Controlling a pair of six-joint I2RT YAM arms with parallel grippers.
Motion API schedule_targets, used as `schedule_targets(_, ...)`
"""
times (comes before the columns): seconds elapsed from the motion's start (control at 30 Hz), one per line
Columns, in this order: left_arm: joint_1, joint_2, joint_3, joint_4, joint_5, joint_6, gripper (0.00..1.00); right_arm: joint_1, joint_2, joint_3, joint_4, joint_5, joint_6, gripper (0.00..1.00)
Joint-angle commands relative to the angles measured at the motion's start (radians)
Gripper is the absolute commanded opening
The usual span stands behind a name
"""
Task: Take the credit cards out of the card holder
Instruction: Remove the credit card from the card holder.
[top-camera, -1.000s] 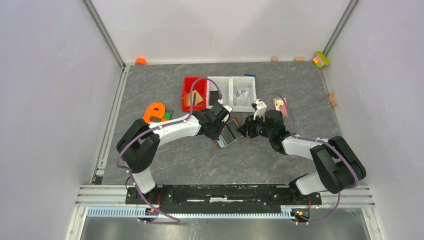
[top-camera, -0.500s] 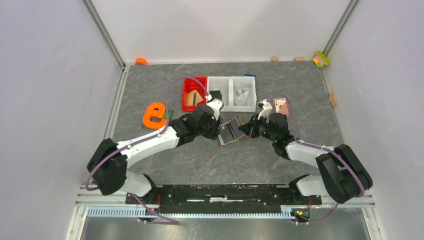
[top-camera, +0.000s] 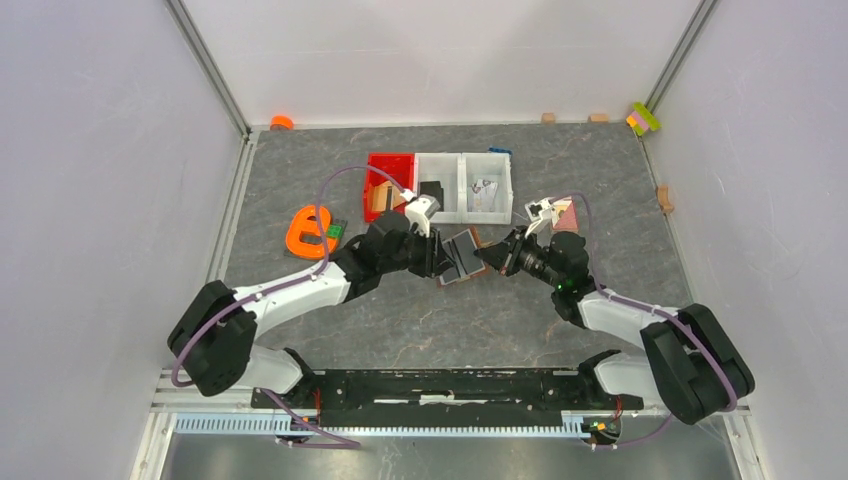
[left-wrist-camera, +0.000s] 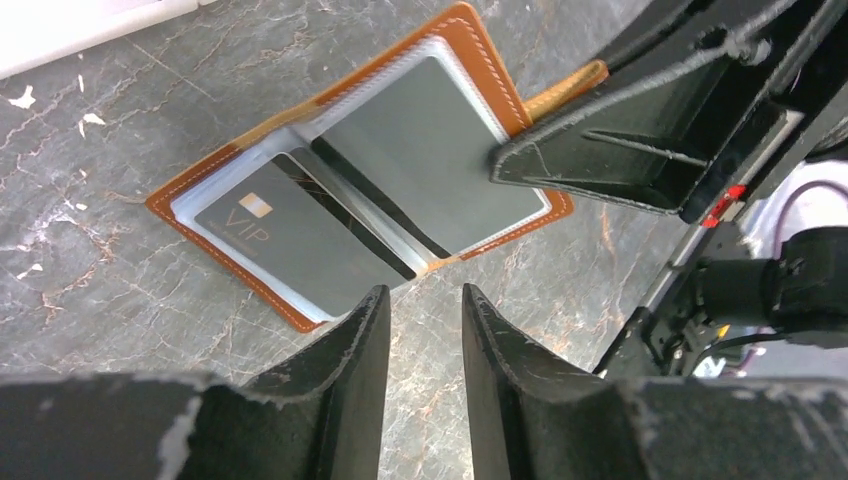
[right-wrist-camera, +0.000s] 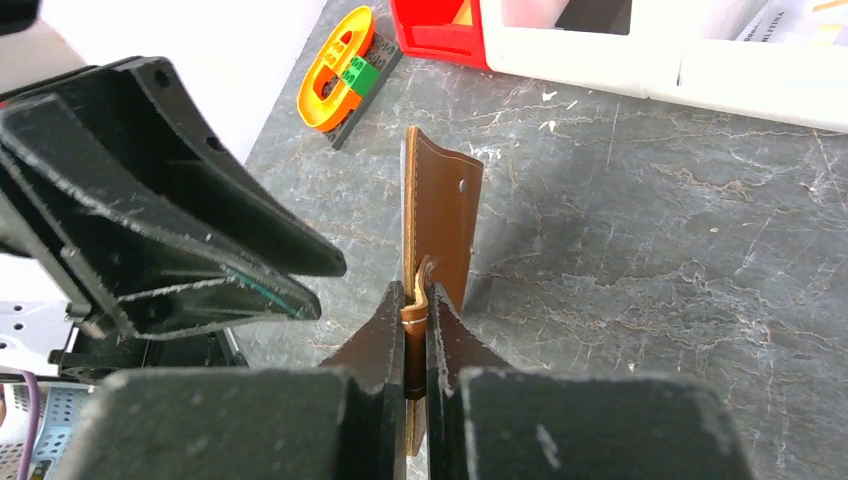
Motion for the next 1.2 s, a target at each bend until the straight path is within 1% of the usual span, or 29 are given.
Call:
schedule_targets(0.0,0.074,-0.003,-0.048,0.182,0.119,-0.167,0.4,-0.008,0.019,-0.01,0.075,-0.013,0.06,0.0)
schedule_targets(0.13,0.126,0.06,-0.054,0.226,0.205,-0.217,0.43,-0.014,0.132,-0.012,0.126,-0.044,0.114,0.0)
schedule_targets(0.2,0.129,0.102,-0.042,0.226,0.217,-0.219,0.43,-0.014,0.181,-0.012,0.157,-0.06,0.137,0.01)
schedule_targets(0.3,0.129,0.175,-0.014,0.209,0.227,-0.223,0.41,-0.013,0.222,-0.011,0.163,-0.057,0.136,0.05)
schedule_targets(0.4,0.132,0.232,0.028,0.138,0.192,-0.214,0.39,-0.015,0.226,0.015,0.063,-0.019,0.071,0.08)
schedule_targets(0.5,0.136,0.271,0.065,0.058,0.15,-0.198,0.35,-0.013,0.216,0.041,-0.026,0.017,0.011,0.15)
schedule_targets(0.53,0.137,0.284,0.075,0.041,0.143,-0.194,0.34,-0.012,0.214,0.048,-0.045,0.025,-0.003,0.2)
schedule_targets(0.6,0.138,0.307,0.098,0.005,0.13,-0.184,0.32,-0.01,0.215,0.064,-0.085,0.037,-0.034,0.25)
schedule_targets(0.77,0.139,0.369,0.145,-0.057,0.118,-0.157,0.27,0.023,0.24,0.136,-0.194,0.037,-0.117,0.34)
schedule_targets(0.87,0.139,0.404,0.165,-0.071,0.118,-0.15,0.26,0.057,0.256,0.194,-0.285,0.07,-0.179,0.4)
schedule_targets(0.97,0.138,0.421,0.179,-0.079,0.114,-0.141,0.25,0.078,0.267,0.254,-0.377,0.116,-0.245,0.43)
schedule_targets(1.17,0.137,0.452,0.208,-0.136,0.088,-0.122,0.25,0.127,0.278,0.321,-0.485,0.158,-0.314,0.42)
